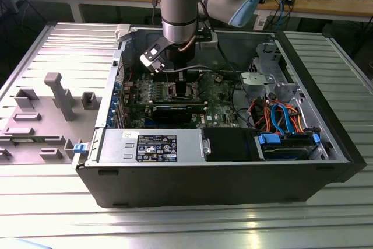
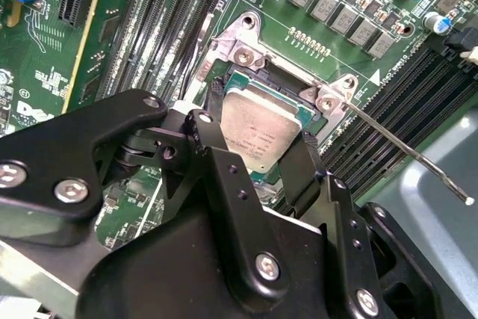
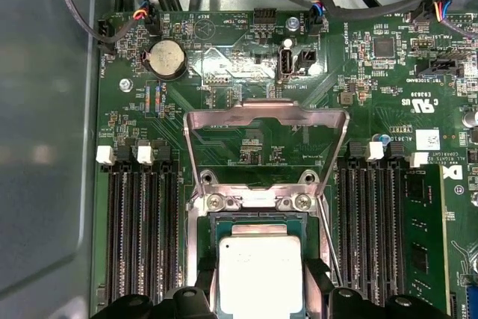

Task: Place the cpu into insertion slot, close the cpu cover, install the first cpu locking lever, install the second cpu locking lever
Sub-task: 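Place the cpu into insertion slot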

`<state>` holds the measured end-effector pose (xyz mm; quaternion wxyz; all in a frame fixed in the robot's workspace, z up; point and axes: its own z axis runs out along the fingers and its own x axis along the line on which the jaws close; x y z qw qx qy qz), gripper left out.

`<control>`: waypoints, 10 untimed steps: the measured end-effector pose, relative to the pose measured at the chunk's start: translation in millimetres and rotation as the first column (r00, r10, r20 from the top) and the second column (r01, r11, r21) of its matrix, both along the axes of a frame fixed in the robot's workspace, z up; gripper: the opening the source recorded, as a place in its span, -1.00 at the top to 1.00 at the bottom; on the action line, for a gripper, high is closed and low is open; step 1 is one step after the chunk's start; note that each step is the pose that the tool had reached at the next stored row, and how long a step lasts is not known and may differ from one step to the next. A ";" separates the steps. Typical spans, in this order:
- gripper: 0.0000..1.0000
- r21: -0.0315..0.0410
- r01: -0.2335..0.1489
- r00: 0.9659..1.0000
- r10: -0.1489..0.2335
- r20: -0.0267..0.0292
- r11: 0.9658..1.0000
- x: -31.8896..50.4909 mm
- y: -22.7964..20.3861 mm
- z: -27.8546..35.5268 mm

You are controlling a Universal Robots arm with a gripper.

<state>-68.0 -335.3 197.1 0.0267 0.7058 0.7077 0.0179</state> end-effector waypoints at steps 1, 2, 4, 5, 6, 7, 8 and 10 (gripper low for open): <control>-0.09 0.000 0.000 1.000 0.000 0.000 1.000 0.0 0.0 -0.1; -0.09 0.000 0.000 1.000 0.000 0.000 1.000 0.1 0.0 -0.1; -0.09 0.000 0.000 1.000 0.000 0.000 1.000 0.1 0.0 -0.1; -0.11 0.001 0.000 1.000 0.000 0.001 1.000 0.1 0.1 -0.3; -0.11 0.001 0.000 1.000 0.000 0.001 1.000 0.1 0.2 -0.4; -0.24 0.001 0.000 1.000 0.000 0.001 1.000 0.1 0.1 -0.4; -0.24 0.000 0.000 1.000 0.000 0.000 1.000 0.1 0.1 -0.2; -0.24 0.000 0.000 1.000 0.000 0.000 1.000 0.1 0.0 1.1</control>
